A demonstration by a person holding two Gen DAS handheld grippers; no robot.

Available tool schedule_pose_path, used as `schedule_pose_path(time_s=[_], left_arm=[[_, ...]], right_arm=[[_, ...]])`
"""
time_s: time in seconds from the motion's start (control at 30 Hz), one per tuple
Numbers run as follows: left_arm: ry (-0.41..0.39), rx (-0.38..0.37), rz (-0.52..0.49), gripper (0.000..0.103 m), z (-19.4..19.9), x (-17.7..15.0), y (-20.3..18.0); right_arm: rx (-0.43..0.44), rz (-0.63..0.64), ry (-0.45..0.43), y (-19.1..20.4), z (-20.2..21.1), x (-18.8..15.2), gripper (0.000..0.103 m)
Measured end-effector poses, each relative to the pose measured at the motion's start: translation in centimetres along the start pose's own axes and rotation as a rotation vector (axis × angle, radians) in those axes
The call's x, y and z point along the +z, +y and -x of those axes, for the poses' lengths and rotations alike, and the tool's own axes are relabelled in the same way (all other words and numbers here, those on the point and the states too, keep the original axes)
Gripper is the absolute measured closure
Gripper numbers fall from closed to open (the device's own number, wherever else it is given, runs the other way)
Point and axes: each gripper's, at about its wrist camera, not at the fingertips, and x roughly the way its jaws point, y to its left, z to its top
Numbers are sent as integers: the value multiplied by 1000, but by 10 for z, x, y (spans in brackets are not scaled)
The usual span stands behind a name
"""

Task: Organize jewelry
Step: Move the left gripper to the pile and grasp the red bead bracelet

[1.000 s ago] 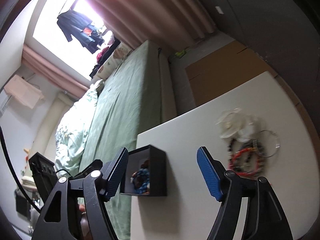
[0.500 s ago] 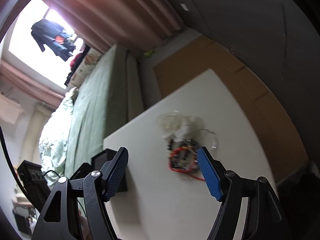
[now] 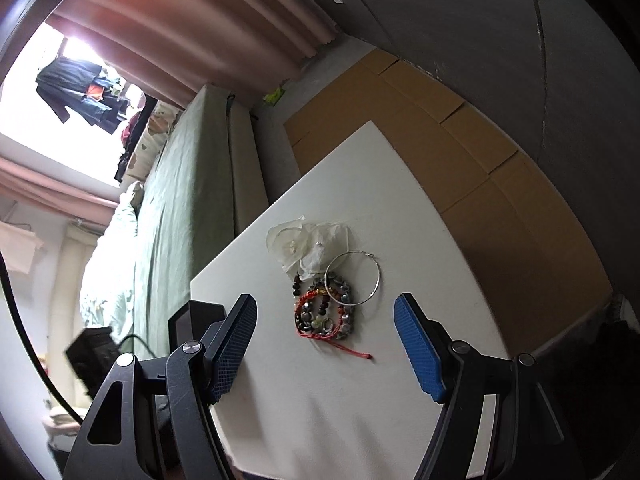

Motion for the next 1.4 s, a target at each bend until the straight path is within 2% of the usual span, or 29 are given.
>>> schedule_pose_path(time_s=[0.33,0.57,0.77,0.97,1.13,1.4], left_arm=[[32,37,-56,70,-35,-5,-19],[48,102,-110,100,-46,-10,-25],[15,69,-99,101,-26,-6,-23],[-42,16,-44,101,4,5,-14],[-88,14,2,101,26,12,2],[-103,15,77,101,41,18,34]], right_arm=[[-30,-10,22,-16,-2,4,31],[-32,1,17,-16,1,5,31],[-41,7,20,-12,-1,4,31],[-56,34,32,-3,-11,1,31],[-78,67,47,6,-28,-1,31],[-111,55,104,7,-57,-2,31]])
